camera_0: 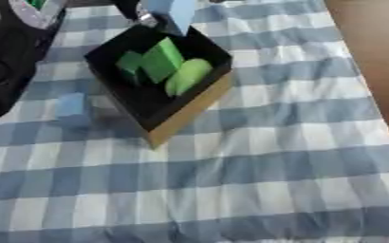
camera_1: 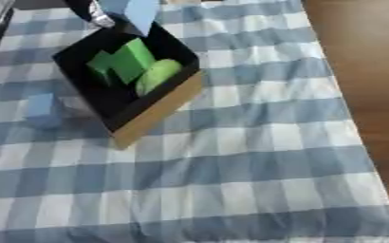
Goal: Pick up objects on the table and place them in the box.
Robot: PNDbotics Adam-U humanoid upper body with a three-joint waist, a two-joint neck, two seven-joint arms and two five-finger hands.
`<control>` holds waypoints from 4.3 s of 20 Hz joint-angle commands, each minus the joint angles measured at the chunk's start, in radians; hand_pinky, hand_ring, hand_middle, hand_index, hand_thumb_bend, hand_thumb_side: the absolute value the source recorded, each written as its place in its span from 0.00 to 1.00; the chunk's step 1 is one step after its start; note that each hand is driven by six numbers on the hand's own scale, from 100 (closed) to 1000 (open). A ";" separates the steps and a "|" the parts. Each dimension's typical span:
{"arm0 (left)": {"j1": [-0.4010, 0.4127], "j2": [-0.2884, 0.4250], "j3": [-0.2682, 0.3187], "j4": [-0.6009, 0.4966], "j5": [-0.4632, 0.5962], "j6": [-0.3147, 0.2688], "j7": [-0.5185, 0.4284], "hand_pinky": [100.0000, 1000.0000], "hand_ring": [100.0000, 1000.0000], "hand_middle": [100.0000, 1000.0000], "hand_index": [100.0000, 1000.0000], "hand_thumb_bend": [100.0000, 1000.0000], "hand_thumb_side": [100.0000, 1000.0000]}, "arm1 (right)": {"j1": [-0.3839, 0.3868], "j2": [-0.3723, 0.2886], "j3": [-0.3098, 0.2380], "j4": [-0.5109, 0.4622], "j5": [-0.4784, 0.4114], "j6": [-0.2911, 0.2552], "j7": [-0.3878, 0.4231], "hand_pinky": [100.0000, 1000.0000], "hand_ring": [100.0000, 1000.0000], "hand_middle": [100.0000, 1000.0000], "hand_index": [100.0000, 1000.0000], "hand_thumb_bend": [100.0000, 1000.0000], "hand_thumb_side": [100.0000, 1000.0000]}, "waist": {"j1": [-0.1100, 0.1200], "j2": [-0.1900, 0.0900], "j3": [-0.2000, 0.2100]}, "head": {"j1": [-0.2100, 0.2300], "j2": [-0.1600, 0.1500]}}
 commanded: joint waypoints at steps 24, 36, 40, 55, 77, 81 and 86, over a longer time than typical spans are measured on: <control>-0.039 -0.211 0.112 0.220 -0.396 -0.091 0.153 0.96 0.93 0.83 0.94 0.57 0.31 | 0.009 0.002 -0.015 -0.020 0.013 0.013 -0.012 0.95 1.00 0.39 0.96 0.00 0.50 | -0.005 -0.012 0.032 | -0.043 0.004; -0.037 -0.208 0.123 0.218 -0.459 -0.086 0.161 0.99 0.98 0.86 0.95 0.62 0.19 | 0.012 0.001 -0.017 -0.020 0.005 0.015 -0.015 0.95 1.00 0.39 0.96 0.00 0.50 | -0.007 -0.019 0.031 | -0.049 -0.001; -0.032 -0.203 0.152 0.165 -0.407 -0.074 0.188 0.97 0.95 0.82 0.92 0.52 0.29 | 0.014 0.003 -0.020 -0.020 0.009 0.014 -0.014 0.96 1.00 0.39 0.96 0.00 0.50 | -0.007 -0.018 0.032 | -0.052 0.002; 0.053 0.101 0.082 -0.055 -0.170 -0.038 0.072 0.96 0.94 0.81 0.91 0.57 0.31 | 0.026 -0.005 -0.029 -0.020 0.027 0.010 -0.028 0.96 1.00 0.39 0.96 0.00 0.50 | 0.006 -0.028 0.072 | -0.084 0.011; 0.275 0.388 -0.041 -0.164 0.083 0.023 -0.033 0.95 0.94 0.81 0.91 0.64 0.32 | 0.026 -0.005 -0.036 -0.020 0.032 0.006 -0.035 0.96 1.00 0.39 0.96 0.00 0.50 | 0.010 -0.021 0.080 | -0.090 0.011; 0.319 0.419 -0.038 -0.186 0.110 0.045 -0.038 0.95 0.94 0.81 0.90 0.63 0.33 | 0.026 -0.003 -0.037 -0.020 0.034 0.006 -0.035 0.96 1.00 0.39 0.96 0.00 0.50 | 0.010 -0.018 0.078 | -0.091 0.011; 0.360 0.441 -0.035 -0.209 0.130 0.076 -0.039 0.95 0.93 0.80 0.89 0.65 0.36 | 0.023 -0.002 -0.037 -0.020 0.036 0.008 -0.034 0.96 1.00 0.39 0.97 0.00 0.50 | 0.009 -0.016 0.079 | -0.089 0.011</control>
